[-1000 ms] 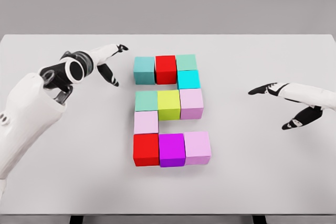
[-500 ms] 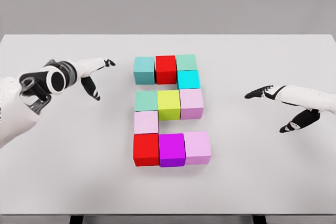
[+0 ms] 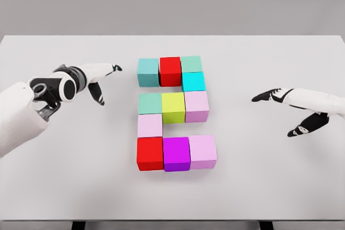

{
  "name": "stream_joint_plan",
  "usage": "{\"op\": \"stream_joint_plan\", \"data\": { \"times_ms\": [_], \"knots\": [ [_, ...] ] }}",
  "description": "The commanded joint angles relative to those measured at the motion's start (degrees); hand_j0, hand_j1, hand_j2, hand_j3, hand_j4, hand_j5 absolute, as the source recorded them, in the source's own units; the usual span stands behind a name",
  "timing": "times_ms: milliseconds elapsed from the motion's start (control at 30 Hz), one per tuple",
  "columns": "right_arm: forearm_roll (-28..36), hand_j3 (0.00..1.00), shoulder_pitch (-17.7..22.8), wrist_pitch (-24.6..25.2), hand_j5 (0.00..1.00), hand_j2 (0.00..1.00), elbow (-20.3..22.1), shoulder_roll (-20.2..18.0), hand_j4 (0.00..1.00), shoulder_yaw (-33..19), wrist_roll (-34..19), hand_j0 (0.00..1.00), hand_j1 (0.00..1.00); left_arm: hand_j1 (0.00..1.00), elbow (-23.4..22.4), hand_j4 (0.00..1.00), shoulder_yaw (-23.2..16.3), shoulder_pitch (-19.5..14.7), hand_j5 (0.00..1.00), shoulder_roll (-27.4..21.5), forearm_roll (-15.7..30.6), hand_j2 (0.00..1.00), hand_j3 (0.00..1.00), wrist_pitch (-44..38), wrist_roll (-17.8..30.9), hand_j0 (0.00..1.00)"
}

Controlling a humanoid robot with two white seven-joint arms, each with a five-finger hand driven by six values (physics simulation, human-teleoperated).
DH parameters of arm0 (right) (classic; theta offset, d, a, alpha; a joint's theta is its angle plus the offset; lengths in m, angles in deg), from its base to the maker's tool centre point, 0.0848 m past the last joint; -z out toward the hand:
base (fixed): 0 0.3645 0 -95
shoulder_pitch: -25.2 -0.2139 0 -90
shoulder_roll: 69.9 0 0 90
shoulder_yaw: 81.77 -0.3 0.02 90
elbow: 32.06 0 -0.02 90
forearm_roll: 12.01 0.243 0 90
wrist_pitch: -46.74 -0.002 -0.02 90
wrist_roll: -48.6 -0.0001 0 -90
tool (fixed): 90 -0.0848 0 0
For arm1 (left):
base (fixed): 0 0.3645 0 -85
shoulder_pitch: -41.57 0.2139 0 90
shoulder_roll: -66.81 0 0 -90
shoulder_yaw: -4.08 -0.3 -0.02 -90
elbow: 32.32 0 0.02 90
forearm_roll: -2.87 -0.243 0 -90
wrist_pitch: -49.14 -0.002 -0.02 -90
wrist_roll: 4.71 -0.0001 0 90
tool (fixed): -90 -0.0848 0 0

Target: Assemble the squares on the desktop into the number 2

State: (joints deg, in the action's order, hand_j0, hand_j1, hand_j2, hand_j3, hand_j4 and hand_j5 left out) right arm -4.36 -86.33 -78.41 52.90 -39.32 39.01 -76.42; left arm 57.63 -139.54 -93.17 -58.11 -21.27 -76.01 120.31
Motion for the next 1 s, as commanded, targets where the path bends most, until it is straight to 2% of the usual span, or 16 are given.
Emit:
{"op": "stream_joint_plan", "data": {
  "times_ms": [0,67,467,967],
  "knots": [
    [0.44,1.0,-0.09,0.15,1.0,1.0,0.03,-0.08,1.0,-0.02,0.02,1.0,1.0,0.99,0.05,0.99,-0.08,0.0,0.99,0.64,-1.08,0.99,0.99,0.15,-0.02,0.99],
    [0.44,1.0,0.0,0.15,1.0,1.0,0.03,-0.08,1.0,-0.02,0.02,1.0,1.0,0.99,0.05,0.99,-0.08,0.0,0.99,1.79,-2.31,0.99,0.99,0.15,-0.02,0.99],
    [0.0,1.0,0.0,0.15,1.0,1.0,0.2,0.01,1.0,-0.02,0.02,1.0,1.0,0.99,0.22,0.99,-0.08,0.44,0.99,3.37,-2.49,0.99,0.99,0.15,-0.02,0.99],
    [0.0,1.0,0.0,0.15,1.0,1.0,0.03,0.01,1.0,-0.02,0.02,1.0,1.0,0.99,1.98,0.99,-0.17,0.97,0.99,3.28,-2.4,0.99,0.99,0.15,-0.02,0.99]
  ]
}}
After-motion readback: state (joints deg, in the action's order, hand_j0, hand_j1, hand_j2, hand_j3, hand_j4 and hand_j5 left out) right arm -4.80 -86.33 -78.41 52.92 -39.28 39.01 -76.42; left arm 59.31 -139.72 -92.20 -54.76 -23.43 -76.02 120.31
